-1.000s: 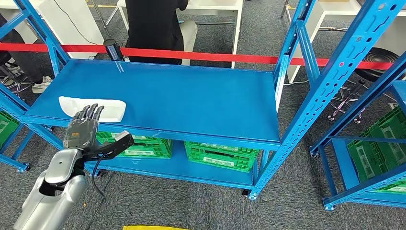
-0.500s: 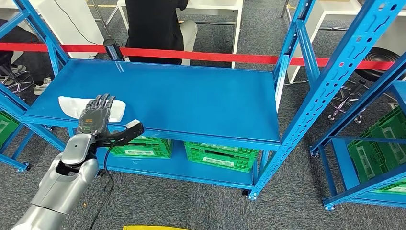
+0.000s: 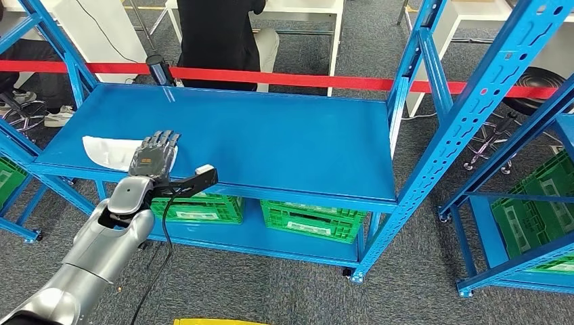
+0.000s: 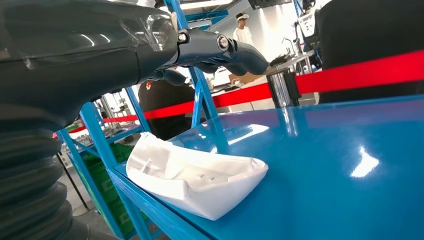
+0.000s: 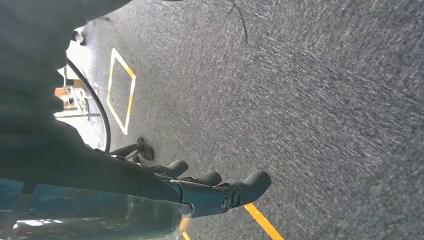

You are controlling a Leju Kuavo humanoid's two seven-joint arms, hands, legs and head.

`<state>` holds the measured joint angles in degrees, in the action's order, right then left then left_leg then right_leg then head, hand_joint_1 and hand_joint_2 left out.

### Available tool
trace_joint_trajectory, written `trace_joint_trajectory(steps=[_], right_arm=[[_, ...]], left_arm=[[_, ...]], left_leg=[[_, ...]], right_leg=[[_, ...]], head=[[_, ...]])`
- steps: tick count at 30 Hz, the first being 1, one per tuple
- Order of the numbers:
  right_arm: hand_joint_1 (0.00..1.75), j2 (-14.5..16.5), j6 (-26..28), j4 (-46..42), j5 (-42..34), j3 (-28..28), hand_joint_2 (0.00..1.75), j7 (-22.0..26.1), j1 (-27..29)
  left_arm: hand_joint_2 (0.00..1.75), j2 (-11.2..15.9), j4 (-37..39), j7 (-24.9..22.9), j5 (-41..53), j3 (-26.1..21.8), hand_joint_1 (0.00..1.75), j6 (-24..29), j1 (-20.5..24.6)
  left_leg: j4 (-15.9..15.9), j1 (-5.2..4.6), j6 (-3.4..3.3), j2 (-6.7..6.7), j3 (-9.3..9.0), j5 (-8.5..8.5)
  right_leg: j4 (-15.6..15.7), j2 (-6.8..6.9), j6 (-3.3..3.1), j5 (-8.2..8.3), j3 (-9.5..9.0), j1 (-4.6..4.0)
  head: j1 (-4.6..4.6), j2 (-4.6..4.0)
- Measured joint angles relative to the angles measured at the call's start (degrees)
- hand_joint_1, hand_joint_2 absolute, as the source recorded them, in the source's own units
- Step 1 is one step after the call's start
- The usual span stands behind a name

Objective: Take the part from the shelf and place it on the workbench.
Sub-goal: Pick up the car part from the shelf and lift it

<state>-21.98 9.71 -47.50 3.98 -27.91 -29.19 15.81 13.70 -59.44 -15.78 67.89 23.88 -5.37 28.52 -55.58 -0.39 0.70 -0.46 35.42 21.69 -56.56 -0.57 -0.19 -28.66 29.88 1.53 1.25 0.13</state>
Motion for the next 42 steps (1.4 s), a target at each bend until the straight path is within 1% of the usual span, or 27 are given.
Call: trace_joint_trajectory(steps=[3,5,7,10,13,18,26,32,36,39,42], right_arm=[[0.00,-1.13,1.38,-0.13,-1.99,-2.92,1.75,-0.55,-0.06],[0.00,-1.89,2.28,-0.30,-3.38,-4.91,1.75,-0.87,-0.27],[0.00,-2.62,3.12,-0.44,-5.02,-6.98,1.75,-0.97,-0.70],[0.00,-3.43,4.10,-0.44,-7.58,-9.82,1.75,-0.38,-1.61],[0.00,-3.91,4.77,-0.28,-10.23,-12.22,1.75,0.77,-2.64],[0.00,-4.37,5.53,1.54,-14.19,-16.34,1.75,2.65,-4.79],[0.00,-4.32,4.01,6.33,-15.57,-20.88,1.75,4.39,-9.32],[0.00,-3.66,3.39,8.68,-16.16,-22.02,1.75,4.47,-10.89],[0.00,-2.69,3.40,10.08,-16.83,-22.26,1.75,4.47,-11.24],[0.00,-1.91,4.09,10.57,-16.88,-22.28,1.75,4.27,-11.12],[0.00,-1.34,4.97,10.41,-16.69,-22.28,1.75,3.09,-10.47]], left_arm=[[1.75,-0.23,2.63,-0.17,0.07,0.28,0.00,0.41,1.34],[1.75,-0.52,4.71,0.44,-0.05,0.34,0.00,1.58,2.52],[1.75,-0.99,7.06,1.18,-0.16,0.39,0.00,2.83,4.09],[1.75,-1.99,10.37,1.52,-0.30,0.62,0.00,3.35,6.73],[1.75,-2.88,12.69,1.36,-0.59,0.93,0.00,3.26,8.80],[1.75,-3.89,15.76,0.37,-1.37,1.16,0.00,2.40,11.01],[1.75,-4.04,19.29,0.07,-3.64,0.95,0.00,0.03,12.16],[1.75,-4.08,20.43,-0.30,-3.85,0.66,0.00,-0.59,12.17],[1.75,-4.37,20.21,-0.81,-4.04,0.18,0.00,0.33,12.25],[1.75,-4.54,17.39,-1.96,-3.63,-0.54,0.00,0.95,11.82],[1.75,-4.57,11.68,-3.10,-2.77,-1.53,0.00,1.02,10.23]], left_leg=[[0.00,0.00,0.00,0.01,0.00,0.00],[0.00,0.01,0.00,0.01,0.00,0.00],[0.01,0.01,0.00,0.01,0.00,-0.01],[0.00,0.01,-0.01,0.00,-0.01,-0.03],[-0.01,0.00,-0.01,0.02,0.00,-0.03],[-0.03,-0.01,-0.02,0.03,0.01,-0.02],[-0.03,0.00,-0.02,0.02,0.00,-0.03],[-0.03,0.00,-0.02,0.01,0.01,-0.02],[-0.03,0.00,-0.02,0.01,0.01,-0.02],[-0.03,0.00,-0.02,0.01,0.02,-0.02],[-0.03,-0.01,-0.02,0.00,0.02,-0.02]], right_leg=[[0.00,-0.01,0.00,0.00,0.01,-0.01],[0.00,0.00,0.00,0.00,0.01,-0.01],[0.00,0.00,0.00,0.00,0.01,-0.02],[0.00,0.00,0.00,0.00,-0.01,-0.02],[0.00,-0.01,0.01,0.01,-0.02,-0.01],[0.00,-0.03,0.01,0.01,-0.01,-0.01],[0.00,-0.03,0.01,0.01,-0.01,-0.02],[0.00,-0.03,0.01,0.01,0.00,-0.02],[0.00,-0.03,0.01,0.01,0.00,-0.01],[0.00,-0.02,0.01,0.01,-0.01,-0.02],[0.00,-0.02,0.01,0.01,-0.02,-0.01]], head=[[0.00,0.00],[0.00,0.00],[0.00,0.00],[0.00,0.00],[-0.01,0.00],[0.00,0.00],[0.00,0.00],[0.00,0.00],[0.00,0.00],[0.00,0.00],[0.00,0.00]])
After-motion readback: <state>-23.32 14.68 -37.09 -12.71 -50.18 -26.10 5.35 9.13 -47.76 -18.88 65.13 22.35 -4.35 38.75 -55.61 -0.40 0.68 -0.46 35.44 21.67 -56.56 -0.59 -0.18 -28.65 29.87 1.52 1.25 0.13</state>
